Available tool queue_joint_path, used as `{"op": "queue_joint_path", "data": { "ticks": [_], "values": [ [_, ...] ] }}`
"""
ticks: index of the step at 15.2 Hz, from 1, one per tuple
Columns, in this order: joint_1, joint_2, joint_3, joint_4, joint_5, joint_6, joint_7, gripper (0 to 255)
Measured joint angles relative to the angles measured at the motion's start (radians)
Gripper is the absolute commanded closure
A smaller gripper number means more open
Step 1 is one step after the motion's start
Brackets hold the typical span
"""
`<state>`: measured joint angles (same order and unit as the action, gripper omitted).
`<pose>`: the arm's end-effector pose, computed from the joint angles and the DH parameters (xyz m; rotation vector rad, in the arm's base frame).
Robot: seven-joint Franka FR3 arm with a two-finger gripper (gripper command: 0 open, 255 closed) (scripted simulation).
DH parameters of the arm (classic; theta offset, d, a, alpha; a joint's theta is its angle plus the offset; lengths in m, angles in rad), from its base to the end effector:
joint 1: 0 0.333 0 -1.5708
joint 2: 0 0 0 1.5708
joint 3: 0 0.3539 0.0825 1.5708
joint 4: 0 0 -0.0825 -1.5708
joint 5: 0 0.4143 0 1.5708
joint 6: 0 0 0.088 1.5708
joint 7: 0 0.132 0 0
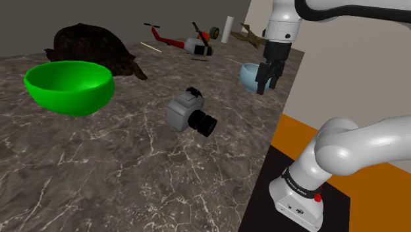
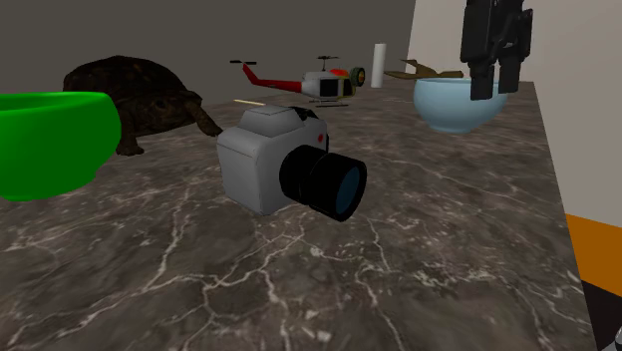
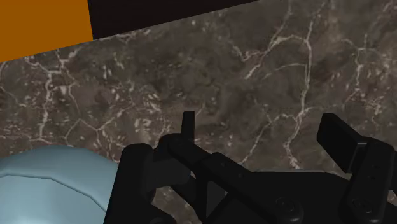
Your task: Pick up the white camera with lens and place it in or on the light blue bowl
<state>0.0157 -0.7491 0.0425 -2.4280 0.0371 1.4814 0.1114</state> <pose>0.2998 0.0252 0.5387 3.1171 -0.1057 -0.3097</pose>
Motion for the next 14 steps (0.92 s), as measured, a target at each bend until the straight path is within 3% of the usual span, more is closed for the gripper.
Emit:
{"op": "queue_joint_path", "data": {
  "ticks": [3,14],
  "values": [
    [0.014,0.007,0.024,-0.001,0.02,0.019,0.019,0],
    [0.116,0.154,0.232,0.075,0.148,0.199,0.176,0]
  ]
}}
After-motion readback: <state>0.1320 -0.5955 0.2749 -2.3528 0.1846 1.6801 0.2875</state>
